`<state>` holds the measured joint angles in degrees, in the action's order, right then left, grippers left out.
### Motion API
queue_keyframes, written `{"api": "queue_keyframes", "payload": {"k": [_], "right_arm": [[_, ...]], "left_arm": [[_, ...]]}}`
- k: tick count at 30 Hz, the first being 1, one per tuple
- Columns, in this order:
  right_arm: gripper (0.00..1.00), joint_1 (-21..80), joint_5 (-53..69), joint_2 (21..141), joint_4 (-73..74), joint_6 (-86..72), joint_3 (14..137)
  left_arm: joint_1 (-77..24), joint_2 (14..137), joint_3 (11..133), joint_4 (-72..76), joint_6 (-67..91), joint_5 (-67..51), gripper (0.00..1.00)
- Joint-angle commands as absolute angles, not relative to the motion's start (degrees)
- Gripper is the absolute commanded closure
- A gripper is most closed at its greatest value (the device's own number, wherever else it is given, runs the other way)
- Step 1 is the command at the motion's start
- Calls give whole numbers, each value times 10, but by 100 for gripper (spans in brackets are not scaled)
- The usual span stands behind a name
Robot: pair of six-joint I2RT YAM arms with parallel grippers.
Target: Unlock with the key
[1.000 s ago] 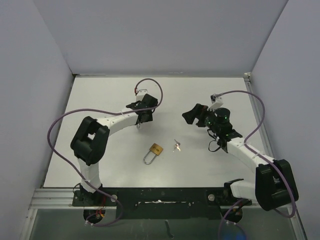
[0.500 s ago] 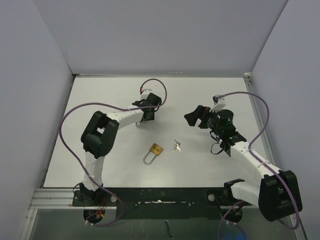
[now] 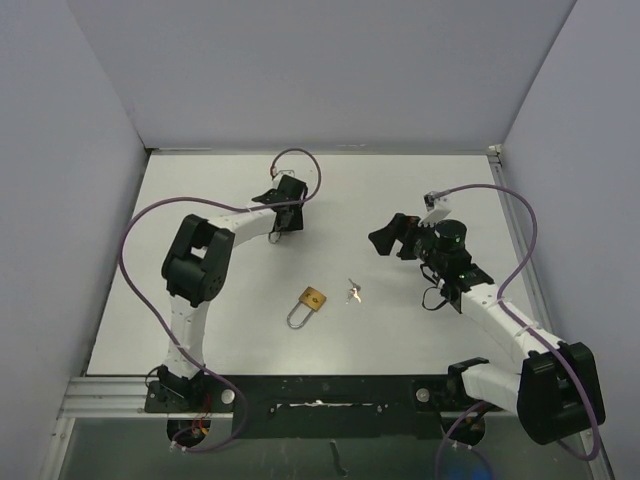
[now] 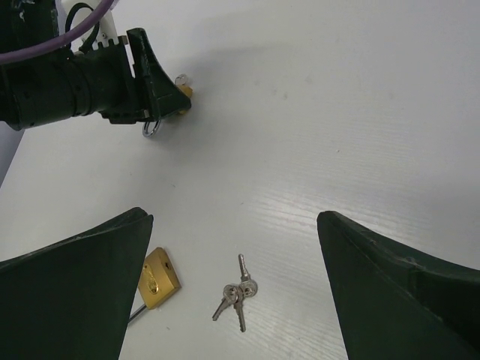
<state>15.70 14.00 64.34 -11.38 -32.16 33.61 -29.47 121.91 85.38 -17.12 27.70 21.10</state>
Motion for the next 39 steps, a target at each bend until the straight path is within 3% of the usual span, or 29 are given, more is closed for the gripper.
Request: {"api": "queue_keyframes", "payload": {"k": [1, 4, 7, 16, 19, 21, 25, 30, 34, 39], "right_arm": [[2, 153, 162, 627, -125, -304, 341], [3, 153, 173, 636, -114, -296, 349], [2, 153, 195, 655, -101, -284, 361], [2, 175, 182, 674, -65, -268, 364], [2, 192, 121, 664, -50, -281, 353], [2, 196, 100, 649, -65, -302, 332], [2, 173, 140, 642, -96, -349, 300], [2, 181, 133, 659, -50, -329, 321], [2, 233, 75, 685, 40, -282, 376], [2, 327, 64, 715, 52, -269, 400]], "left_arm": [[-278, 1234, 892, -139, 270, 144, 64], [-278, 1224, 889, -137, 271, 157, 38], [-278, 1209, 888, -138, 266, 178, 29], [-278, 1081, 827, -106, 249, 232, 24], [-289, 1009, 762, -70, 241, 206, 24], [-316, 964, 712, -48, 231, 207, 18], [-396, 878, 578, 23, 221, 218, 17], [-418, 826, 503, 30, 280, 157, 17], [-437, 796, 472, 14, 286, 183, 17], [-437, 754, 458, -14, 314, 230, 17]]}}
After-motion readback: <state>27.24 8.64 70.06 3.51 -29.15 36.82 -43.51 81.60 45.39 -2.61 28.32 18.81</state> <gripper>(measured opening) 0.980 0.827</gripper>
